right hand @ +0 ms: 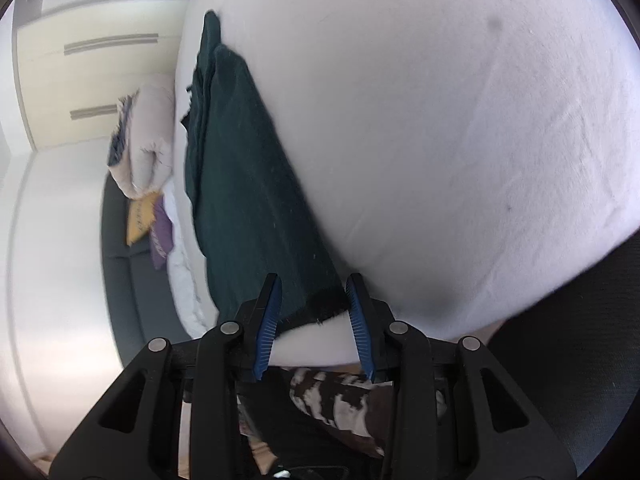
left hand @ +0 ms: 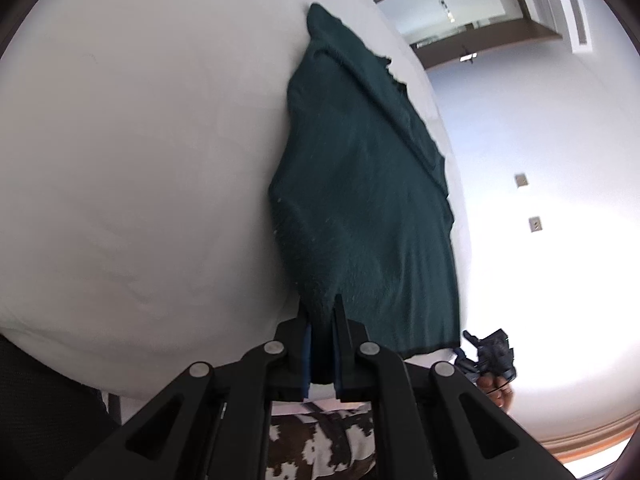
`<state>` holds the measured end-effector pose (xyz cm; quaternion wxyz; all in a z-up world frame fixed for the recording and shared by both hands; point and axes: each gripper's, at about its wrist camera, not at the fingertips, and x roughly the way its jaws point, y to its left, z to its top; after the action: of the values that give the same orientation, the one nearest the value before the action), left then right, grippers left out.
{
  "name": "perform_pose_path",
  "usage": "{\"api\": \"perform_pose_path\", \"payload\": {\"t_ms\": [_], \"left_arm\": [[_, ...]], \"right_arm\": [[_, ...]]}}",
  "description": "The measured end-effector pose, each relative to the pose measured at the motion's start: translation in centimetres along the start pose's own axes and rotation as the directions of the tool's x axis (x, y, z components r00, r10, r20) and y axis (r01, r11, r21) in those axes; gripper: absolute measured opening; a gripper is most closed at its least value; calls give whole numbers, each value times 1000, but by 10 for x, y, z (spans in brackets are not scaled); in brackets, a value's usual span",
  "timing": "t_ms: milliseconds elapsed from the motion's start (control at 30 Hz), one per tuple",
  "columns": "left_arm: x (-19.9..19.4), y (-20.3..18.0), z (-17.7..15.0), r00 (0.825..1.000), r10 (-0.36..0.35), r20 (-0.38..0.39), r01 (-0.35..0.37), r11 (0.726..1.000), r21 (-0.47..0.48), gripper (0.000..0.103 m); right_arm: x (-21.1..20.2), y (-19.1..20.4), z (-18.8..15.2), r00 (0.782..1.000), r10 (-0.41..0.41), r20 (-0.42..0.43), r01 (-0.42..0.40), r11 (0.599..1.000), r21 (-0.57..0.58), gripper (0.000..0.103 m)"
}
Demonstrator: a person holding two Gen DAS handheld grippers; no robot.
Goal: Fold small clothes
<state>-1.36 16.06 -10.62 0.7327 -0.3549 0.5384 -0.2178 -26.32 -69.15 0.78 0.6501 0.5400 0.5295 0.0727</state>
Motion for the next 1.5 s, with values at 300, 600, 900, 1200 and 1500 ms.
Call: {"api": "perform_pose_path", "payload": {"t_ms": [300,600,900,1200,1500], "left_arm": [[-4,2,-6,1000,-8,18,8,1000,-17,7],[-8,-2,-1,998,-59,33,59,998,-19,7],[-23,-18,44,969,-211,132,219,974,-56,6],[-15,-40,131,942,-255,220,273,961,-54,6],[36,-56,240,943,-224,247,246,967,-61,6]], "right_arm": [[9,21,1,998,-52,29,56,985,-163,13],[3,66,0,996,-67,58,81,955,-285,7],[6,130,40,990,69,124,-30,956,-291,7],[34,189,118,969,115,220,-50,958,-282,7],[85,251,216,953,91,290,-2,956,-293,7]]}}
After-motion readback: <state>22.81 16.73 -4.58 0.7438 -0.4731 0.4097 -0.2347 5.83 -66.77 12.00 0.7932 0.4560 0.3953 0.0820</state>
